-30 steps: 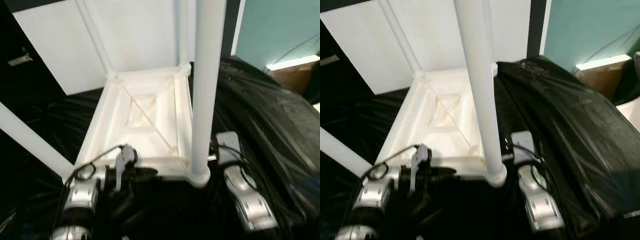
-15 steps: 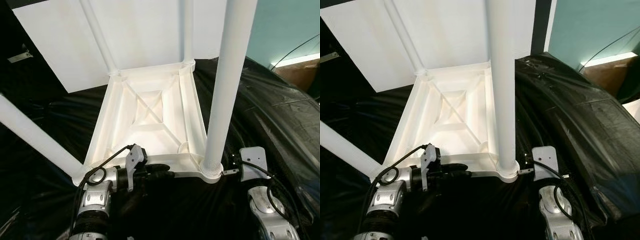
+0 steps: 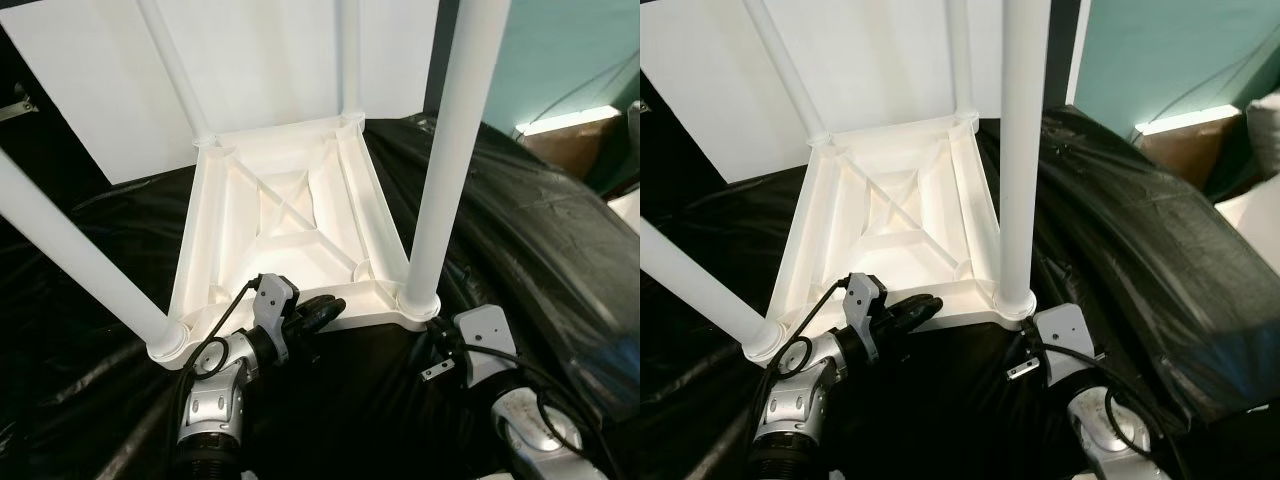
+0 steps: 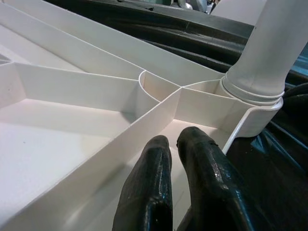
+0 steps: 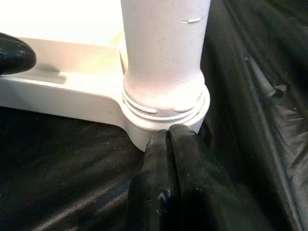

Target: Building children table

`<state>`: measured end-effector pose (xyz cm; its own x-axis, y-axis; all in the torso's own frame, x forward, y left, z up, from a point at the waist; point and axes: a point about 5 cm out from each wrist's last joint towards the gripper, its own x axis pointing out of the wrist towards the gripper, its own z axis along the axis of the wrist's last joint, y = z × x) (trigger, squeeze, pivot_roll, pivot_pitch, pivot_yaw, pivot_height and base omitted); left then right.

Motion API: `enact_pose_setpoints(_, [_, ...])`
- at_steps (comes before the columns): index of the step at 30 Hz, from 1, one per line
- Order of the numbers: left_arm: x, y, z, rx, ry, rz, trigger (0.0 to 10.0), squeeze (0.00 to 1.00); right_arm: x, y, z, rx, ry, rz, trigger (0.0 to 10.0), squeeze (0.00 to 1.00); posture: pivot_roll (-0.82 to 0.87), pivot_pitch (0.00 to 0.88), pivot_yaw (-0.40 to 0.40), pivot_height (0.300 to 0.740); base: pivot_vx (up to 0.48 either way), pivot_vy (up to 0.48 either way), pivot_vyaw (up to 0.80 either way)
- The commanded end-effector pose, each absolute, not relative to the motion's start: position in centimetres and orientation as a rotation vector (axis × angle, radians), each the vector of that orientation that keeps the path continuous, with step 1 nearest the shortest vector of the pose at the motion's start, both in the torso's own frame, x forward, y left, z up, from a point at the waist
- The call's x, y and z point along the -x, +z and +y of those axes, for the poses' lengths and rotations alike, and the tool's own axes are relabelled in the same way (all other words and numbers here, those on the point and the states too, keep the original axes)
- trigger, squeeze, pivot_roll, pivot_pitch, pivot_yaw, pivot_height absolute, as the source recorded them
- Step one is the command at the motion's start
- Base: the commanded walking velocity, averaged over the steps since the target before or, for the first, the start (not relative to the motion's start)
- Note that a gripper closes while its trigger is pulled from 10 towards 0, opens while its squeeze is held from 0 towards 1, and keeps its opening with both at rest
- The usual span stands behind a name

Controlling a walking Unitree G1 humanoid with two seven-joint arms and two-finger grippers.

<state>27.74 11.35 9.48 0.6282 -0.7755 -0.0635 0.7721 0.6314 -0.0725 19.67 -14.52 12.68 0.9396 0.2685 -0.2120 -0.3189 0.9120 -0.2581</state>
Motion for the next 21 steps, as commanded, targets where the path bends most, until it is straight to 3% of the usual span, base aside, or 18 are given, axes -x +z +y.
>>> enact_pose_setpoints(1, [-27.1, 8.5, 11.6, 0.044, -0.891, 0.147, 10.0, 0.0, -19.3, 12.7, -13.8, 0.262, 0.347, 0.185, 10.0, 0.0, -0.13, 0.033, 0.084, 0.74, 0.0, 0.0, 0.0])
enact_pose_setpoints(11, [-26.8, 9.3, 11.9, 0.056, -0.891, 0.127, 10.0, 0.0, -20.2, 12.8, -13.9, 0.274, 0.328, 0.178, 10.0, 0.0, -0.11, 0.029, 0.072, 0.74, 0.0, 0.0, 0.0])
enact_pose_setpoints(18, [-23.2, 12.1, 13.1, 0.217, -1.245, 0.097, 10.0, 0.0, -20.8, 12.6, -13.5, 0.265, 0.338, 0.188, 10.0, 0.0, -0.1, 0.025, 0.066, 0.74, 0.0, 0.0, 0.0])
enact_pose_setpoints(19, [-22.8, 12.3, 13.4, 0.226, -1.279, 0.088, 10.0, 0.2, -20.9, 12.5, -13.5, 0.262, 0.337, 0.189, 10.0, 0.0, -0.1, 0.025, 0.066, 0.74, 0.0, 0.0, 0.0])
enact_pose_setpoints(20, [-22.8, 12.3, 13.4, 0.226, -1.279, 0.088, 10.0, 0.2, -20.9, 12.5, -13.5, 0.262, 0.337, 0.189, 10.0, 0.0, -0.1, 0.025, 0.066, 0.74, 0.0, 0.0, 0.0])
enact_pose_setpoints(21, [-22.7, 12.5, 13.5, 0.237, -1.289, 0.076, 10.0, 1.0, -21.1, 12.5, -13.5, 0.263, 0.335, 0.19, 10.0, 0.0, -0.1, 0.024, 0.066, 0.74, 0.0, 0.0, 0.0])
